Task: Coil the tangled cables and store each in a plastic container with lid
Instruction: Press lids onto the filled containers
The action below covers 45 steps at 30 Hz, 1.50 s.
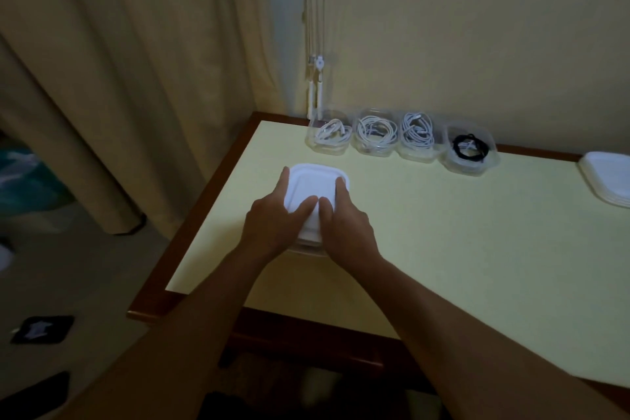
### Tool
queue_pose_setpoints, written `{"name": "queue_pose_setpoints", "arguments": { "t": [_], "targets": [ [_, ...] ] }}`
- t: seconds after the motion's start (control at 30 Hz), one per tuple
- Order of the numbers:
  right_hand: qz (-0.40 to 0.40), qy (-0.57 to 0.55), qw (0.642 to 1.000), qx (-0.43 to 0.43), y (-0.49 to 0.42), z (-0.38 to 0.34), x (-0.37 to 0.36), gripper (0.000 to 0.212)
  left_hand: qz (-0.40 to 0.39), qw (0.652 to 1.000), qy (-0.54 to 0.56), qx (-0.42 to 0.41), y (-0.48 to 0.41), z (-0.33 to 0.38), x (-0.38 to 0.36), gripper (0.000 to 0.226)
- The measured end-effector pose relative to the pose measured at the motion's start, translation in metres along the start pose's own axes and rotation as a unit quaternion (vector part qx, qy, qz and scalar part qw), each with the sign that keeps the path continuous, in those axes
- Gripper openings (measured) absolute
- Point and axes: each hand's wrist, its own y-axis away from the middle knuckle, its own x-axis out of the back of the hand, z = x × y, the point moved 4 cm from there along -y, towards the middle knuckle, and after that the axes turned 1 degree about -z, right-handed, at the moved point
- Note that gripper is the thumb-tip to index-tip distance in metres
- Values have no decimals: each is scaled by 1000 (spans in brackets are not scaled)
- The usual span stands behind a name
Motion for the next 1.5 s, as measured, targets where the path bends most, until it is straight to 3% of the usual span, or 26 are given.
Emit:
{"name": "queue_pose_setpoints", "arguments": {
  "t": [0.07, 0.2, 0.3, 0.37, 0.5, 0.63, 0.73, 0.83, 0.93, 1.07, 1.5],
  "targets": [
    [-1, 3, 1000, 1, -3, 0, -1, 57, 9, 1000, -17, -5, -3, -3, 0, 80],
    [-5, -36, 999, 17, -6, -2, 4, 64, 54, 985, -133, -96, -7, 0, 3, 83],
    [50, -113, 992, 25, 2, 7, 23, 71, 74, 956, -251, -128, -7, 12, -3, 71],
    [72, -86, 994, 6, 9, 31, 39, 68, 109, 941, -280, -158, -2, 32, -9, 63],
    [111, 50, 992, -45, 26, 106, 85, 66, 149, 940, -197, -233, 7, 91, -28, 54],
    [138, 119, 976, -117, 46, 177, 142, 66, 50, 952, -100, -284, 15, 139, -76, 59],
    [113, 199, 966, -118, 61, 217, 167, 64, -99, 963, -97, -232, 22, 159, -121, 61],
    [98, 294, 945, -106, 72, 250, 179, 66, -198, 949, -173, -171, 37, 147, -172, 67],
    [75, 324, 937, -106, 60, 264, 184, 68, -163, 948, -219, -163, 51, 137, -191, 82],
    [69, 327, 939, -75, 21, 264, 189, 69, -128, 951, -230, -162, 47, 145, -194, 83],
    [171, 233, 956, -51, -107, 260, 211, 82, -113, 952, -225, -171, 23, 160, -209, 81]
  ]
}}
